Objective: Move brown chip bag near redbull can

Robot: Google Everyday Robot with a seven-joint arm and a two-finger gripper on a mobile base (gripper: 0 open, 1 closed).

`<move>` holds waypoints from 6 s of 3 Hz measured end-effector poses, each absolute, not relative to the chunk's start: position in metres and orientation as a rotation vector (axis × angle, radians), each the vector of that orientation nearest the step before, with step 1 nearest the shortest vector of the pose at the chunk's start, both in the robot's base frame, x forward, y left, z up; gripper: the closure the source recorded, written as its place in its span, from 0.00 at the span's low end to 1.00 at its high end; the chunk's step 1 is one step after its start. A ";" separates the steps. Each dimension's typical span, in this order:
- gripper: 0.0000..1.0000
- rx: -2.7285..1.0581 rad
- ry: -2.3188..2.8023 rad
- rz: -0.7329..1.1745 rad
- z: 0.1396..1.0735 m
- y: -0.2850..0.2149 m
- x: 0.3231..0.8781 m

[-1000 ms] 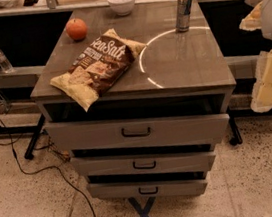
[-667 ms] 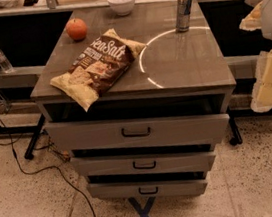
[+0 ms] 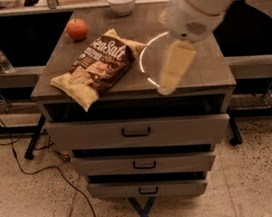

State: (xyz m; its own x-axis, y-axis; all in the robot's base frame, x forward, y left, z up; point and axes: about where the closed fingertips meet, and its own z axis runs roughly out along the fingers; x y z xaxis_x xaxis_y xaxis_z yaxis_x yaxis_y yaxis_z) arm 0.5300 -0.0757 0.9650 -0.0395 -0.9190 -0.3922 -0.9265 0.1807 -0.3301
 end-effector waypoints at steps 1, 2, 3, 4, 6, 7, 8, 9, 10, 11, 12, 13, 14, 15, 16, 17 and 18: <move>0.00 -1.720 1.833 0.081 0.968 -0.016 0.564; 0.00 -1.717 1.825 0.083 0.968 -0.013 0.567; 0.00 -1.704 1.825 0.086 0.968 -0.013 0.568; 0.00 -1.648 1.792 0.098 0.969 0.004 0.591; 0.00 -1.433 1.740 0.212 0.957 0.045 0.686; 0.00 -1.315 1.791 0.294 0.923 0.042 0.720; 0.02 -1.166 1.911 0.400 0.878 0.031 0.742; 0.33 -1.067 1.986 0.450 0.864 0.022 0.744; 0.56 -1.027 1.995 0.461 0.871 0.016 0.738; 0.78 -0.995 1.953 0.425 0.902 0.006 0.722; 1.00 -0.890 1.949 0.315 0.947 -0.026 0.700; 1.00 -0.905 1.947 0.333 0.942 -0.019 0.703; 1.00 -0.897 1.953 0.356 0.938 -0.017 0.703; 1.00 -0.782 1.908 0.332 0.963 -0.069 0.737; 1.00 -0.698 1.865 0.293 0.988 -0.111 0.763; 1.00 -0.627 1.856 0.225 1.007 -0.152 0.780; 1.00 -0.553 1.866 0.172 1.010 -0.189 0.785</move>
Offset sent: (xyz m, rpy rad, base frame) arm 0.0311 0.0535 0.0027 0.0754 -0.0417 0.0564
